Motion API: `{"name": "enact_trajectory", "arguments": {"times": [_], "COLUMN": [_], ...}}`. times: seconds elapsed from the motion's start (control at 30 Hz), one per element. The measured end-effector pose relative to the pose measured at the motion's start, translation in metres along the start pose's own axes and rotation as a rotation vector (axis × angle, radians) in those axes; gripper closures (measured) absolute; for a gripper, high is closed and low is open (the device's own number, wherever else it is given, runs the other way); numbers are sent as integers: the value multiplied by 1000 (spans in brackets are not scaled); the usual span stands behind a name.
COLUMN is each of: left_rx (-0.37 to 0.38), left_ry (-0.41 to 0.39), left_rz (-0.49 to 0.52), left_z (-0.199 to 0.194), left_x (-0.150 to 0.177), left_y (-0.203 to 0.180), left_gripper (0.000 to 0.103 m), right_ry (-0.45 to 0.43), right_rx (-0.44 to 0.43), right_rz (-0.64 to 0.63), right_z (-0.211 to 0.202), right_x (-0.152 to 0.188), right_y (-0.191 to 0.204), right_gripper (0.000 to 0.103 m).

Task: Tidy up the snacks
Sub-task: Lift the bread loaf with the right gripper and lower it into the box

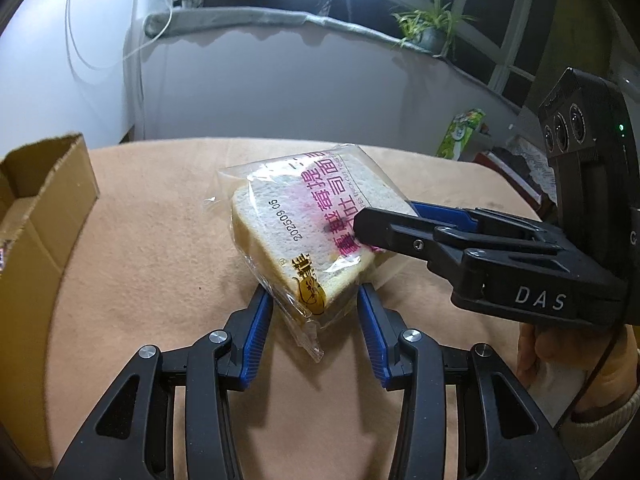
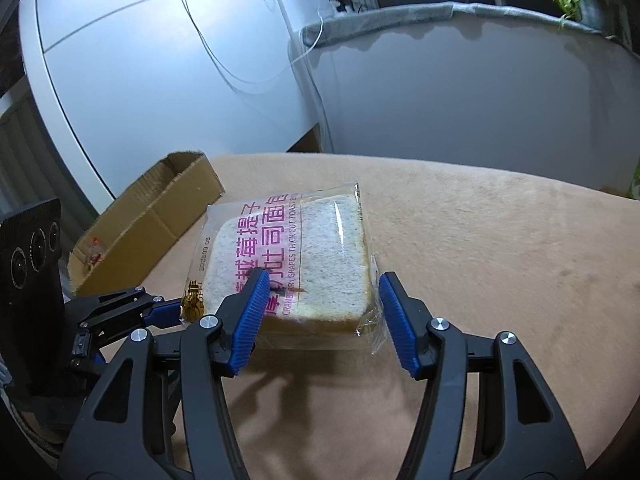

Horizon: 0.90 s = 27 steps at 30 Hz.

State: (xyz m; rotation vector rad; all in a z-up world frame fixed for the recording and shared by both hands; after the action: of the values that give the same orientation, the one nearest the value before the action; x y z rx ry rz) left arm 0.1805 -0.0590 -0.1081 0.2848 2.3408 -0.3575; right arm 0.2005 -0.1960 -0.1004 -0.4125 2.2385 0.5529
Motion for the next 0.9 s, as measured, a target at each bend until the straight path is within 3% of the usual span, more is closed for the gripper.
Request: {"name": "enact_trajectory", "arguments": {"times": [0.4, 0.9], "left_rx": [1, -48], "left_ry": [-106, -211], "left_rz": [34, -24], "left_z": [-53, -105], "left_x": [-4, -3], "left_y": [-4, 53], "left_gripper": [61, 61], "right_ry": [-70, -80], "right_rx": [21, -7], "right_rz": [-76, -206], "right_z": [-43, -28], "right_x": [-16, -38], "right_y": [47, 138], "right_gripper": [43, 43]}}
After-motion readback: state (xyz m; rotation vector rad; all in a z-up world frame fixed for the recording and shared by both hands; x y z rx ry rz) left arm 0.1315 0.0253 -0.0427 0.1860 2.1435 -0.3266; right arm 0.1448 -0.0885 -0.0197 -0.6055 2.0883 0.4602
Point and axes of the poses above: each gripper's, at about its wrist camera, not at the fingertips, and z roughly the way its jaws point, y to its left, x to its underside, the point moved 5 cm from there along z, roughly the way its jaws point, and after that the axes turned 3 degrees about -x, right-handed, at the moved point
